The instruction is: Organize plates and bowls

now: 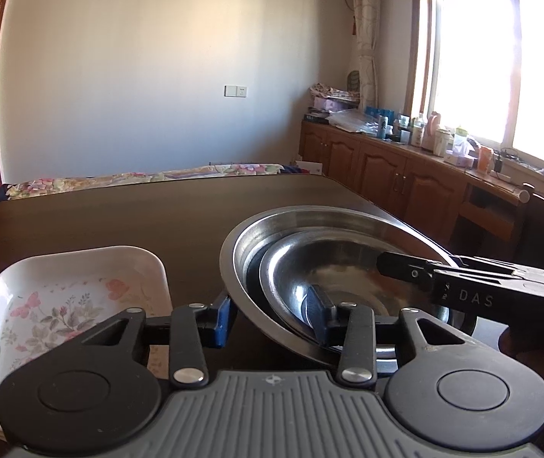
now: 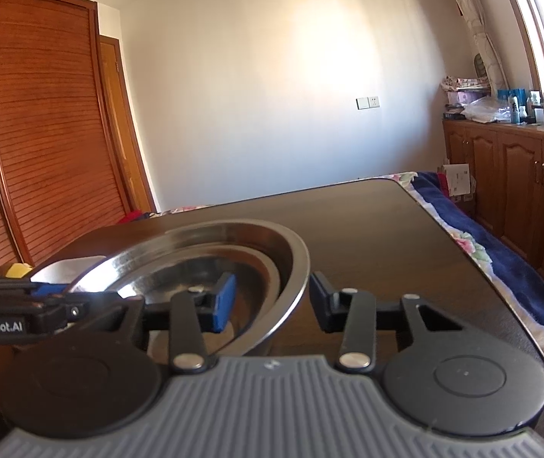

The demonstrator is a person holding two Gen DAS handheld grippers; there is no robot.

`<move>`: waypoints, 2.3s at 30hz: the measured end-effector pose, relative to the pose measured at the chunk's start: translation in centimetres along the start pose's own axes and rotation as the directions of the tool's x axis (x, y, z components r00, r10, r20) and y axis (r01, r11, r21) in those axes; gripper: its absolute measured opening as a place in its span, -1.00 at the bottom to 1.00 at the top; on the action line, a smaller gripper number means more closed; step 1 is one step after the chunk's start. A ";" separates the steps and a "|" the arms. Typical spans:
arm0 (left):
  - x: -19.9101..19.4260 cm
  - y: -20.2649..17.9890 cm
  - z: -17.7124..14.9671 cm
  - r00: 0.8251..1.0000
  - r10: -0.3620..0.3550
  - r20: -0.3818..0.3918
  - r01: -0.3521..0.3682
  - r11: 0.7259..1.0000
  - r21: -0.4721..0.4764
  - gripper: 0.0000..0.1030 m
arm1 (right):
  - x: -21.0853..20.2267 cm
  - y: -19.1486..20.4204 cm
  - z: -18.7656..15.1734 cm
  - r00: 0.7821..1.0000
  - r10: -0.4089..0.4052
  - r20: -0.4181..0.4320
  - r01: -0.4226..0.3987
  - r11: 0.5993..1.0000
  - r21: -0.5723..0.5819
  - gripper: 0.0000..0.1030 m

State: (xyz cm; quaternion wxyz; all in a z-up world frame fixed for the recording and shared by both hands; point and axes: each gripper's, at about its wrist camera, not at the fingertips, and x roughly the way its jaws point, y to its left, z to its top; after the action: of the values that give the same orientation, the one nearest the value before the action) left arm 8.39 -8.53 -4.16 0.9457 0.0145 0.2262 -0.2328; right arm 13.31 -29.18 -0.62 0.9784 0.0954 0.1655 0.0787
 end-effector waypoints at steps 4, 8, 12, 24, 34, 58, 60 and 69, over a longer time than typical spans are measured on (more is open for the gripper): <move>-0.2 -0.2 -0.1 1.000 -0.004 -0.004 0.004 1.000 0.003 -0.17 | 0.0 0.4 -0.1 1.000 0.022 -0.003 -0.022 1.000 0.013 -0.29; -0.7 0.3 -0.1 1.000 -0.005 -0.005 0.005 1.000 -0.020 -0.17 | -0.2 0.6 0.0 0.999 0.038 0.004 -0.038 0.999 0.023 -0.30; -1.6 0.6 0.4 1.000 -0.001 0.013 0.002 1.000 -0.019 -0.17 | -0.7 1.2 0.7 0.999 0.047 0.025 -0.047 0.999 0.005 -0.30; -3.0 2.5 2.2 0.997 0.078 0.012 -0.078 0.997 -0.002 -0.17 | 0.4 3.0 2.4 0.995 0.095 0.039 -0.094 0.995 -0.043 -0.30; -5.3 6.7 2.7 0.989 0.148 0.022 -0.147 0.988 -0.048 -0.16 | 2.4 6.5 3.1 0.982 0.187 0.014 -0.185 0.980 -0.078 -0.30; -8.2 12.6 1.3 0.970 0.243 -0.012 -0.242 0.963 -0.120 -0.17 | 4.8 13.2 2.7 0.957 0.281 -0.071 -0.288 0.948 -0.133 -0.30; -8.1 12.9 1.1 0.970 0.241 -0.018 -0.241 0.963 -0.123 -0.17 | 4.9 13.4 2.4 0.958 0.276 -0.080 -0.285 0.949 -0.134 -0.29; -7.9 13.1 0.3 0.975 0.218 -0.031 -0.220 0.967 -0.126 -0.17 | 4.9 13.6 1.5 0.962 0.251 -0.104 -0.264 0.954 -0.141 -0.28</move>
State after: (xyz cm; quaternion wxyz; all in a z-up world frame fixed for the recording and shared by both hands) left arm 8.17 6.54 -1.46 0.9627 -0.0195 0.2456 -0.1117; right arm 16.70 -15.31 2.11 0.9563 0.0374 0.1865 0.2222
